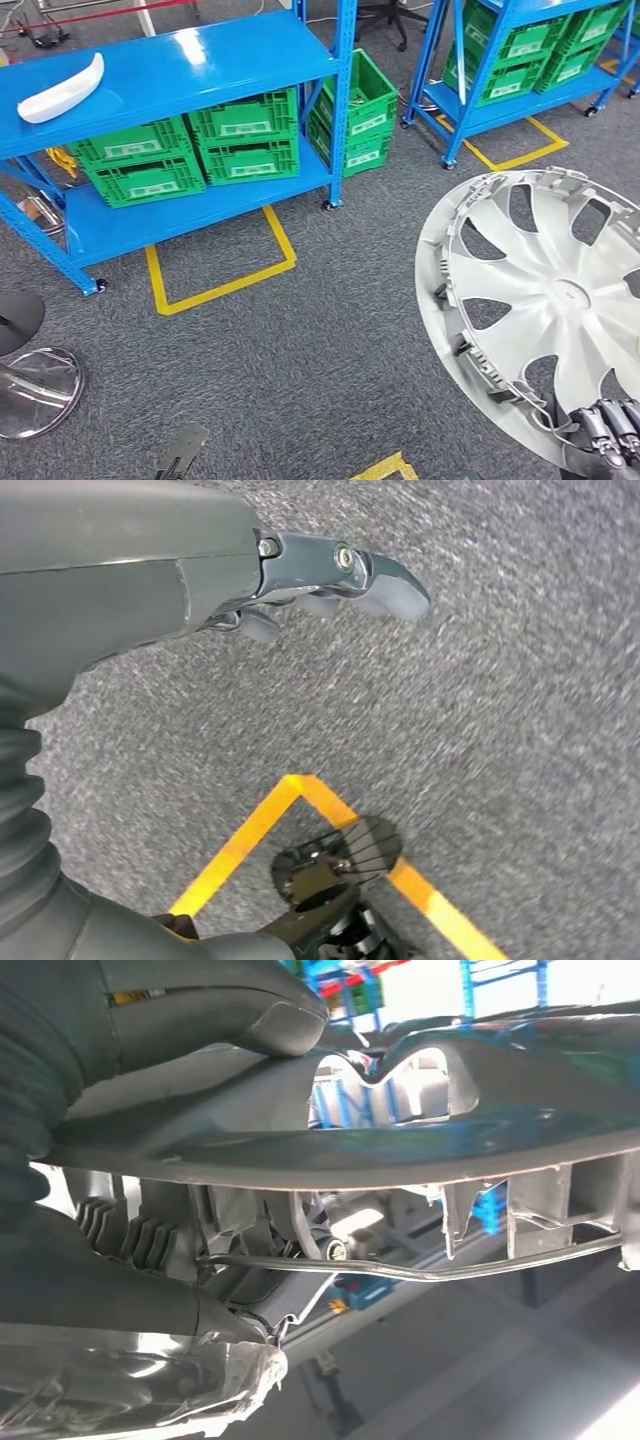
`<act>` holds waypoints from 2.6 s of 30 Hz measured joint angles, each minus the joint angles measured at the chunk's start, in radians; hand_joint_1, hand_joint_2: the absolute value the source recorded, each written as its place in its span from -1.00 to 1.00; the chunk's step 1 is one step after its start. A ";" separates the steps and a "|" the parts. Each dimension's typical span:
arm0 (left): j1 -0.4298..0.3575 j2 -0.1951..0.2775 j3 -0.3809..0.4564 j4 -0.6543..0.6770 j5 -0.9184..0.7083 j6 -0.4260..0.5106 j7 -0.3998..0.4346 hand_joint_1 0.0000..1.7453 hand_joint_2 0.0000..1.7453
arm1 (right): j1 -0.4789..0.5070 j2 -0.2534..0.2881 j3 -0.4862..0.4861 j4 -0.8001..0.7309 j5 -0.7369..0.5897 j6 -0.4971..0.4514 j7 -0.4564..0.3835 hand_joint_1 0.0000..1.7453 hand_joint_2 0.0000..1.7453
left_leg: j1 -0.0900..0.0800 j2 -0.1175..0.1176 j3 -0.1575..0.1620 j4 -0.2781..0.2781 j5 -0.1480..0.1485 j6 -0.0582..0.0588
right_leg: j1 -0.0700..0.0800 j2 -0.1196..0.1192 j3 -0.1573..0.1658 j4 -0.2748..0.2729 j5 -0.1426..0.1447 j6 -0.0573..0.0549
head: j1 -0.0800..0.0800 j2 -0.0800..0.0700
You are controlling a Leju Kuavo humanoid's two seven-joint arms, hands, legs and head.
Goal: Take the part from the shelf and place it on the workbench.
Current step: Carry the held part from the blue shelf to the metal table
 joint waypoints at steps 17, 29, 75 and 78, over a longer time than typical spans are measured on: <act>0.000 -0.004 0.000 0.000 -0.008 -0.021 0.000 -1.00 1.00 | 0.015 0.000 -0.009 -0.019 -0.008 0.000 0.009 1.00 1.00 | 0.006 -0.078 0.022 0.120 -0.059 -0.043 | 0.003 0.060 0.045 -0.246 0.079 -0.052 | -0.002 0.000; 0.010 -0.005 0.001 0.000 0.000 -0.042 0.004 -1.00 1.00 | 0.024 0.000 -0.010 -0.027 -0.001 0.000 0.045 1.00 1.00 | 0.001 -0.015 0.049 0.017 -0.055 0.004 | 0.005 0.007 -0.079 0.052 -0.050 -0.009 | 0.012 0.000; 0.025 -0.004 0.010 0.000 -0.023 -0.056 0.063 -1.00 1.00 | 0.004 0.002 -0.032 -0.049 0.009 0.000 0.134 1.00 1.00 | -0.001 -0.045 -0.082 0.300 -0.174 -0.044 | 0.009 0.046 0.053 -0.218 0.054 -0.076 | 0.012 0.000; 0.023 -0.003 0.011 0.000 -0.023 -0.067 0.058 -1.00 1.00 | 0.000 0.002 -0.036 -0.049 0.007 0.000 0.131 1.00 1.00 | 0.002 -0.081 0.002 0.122 -0.073 -0.033 | 0.011 0.082 0.050 -0.216 0.058 -0.070 | 0.012 0.000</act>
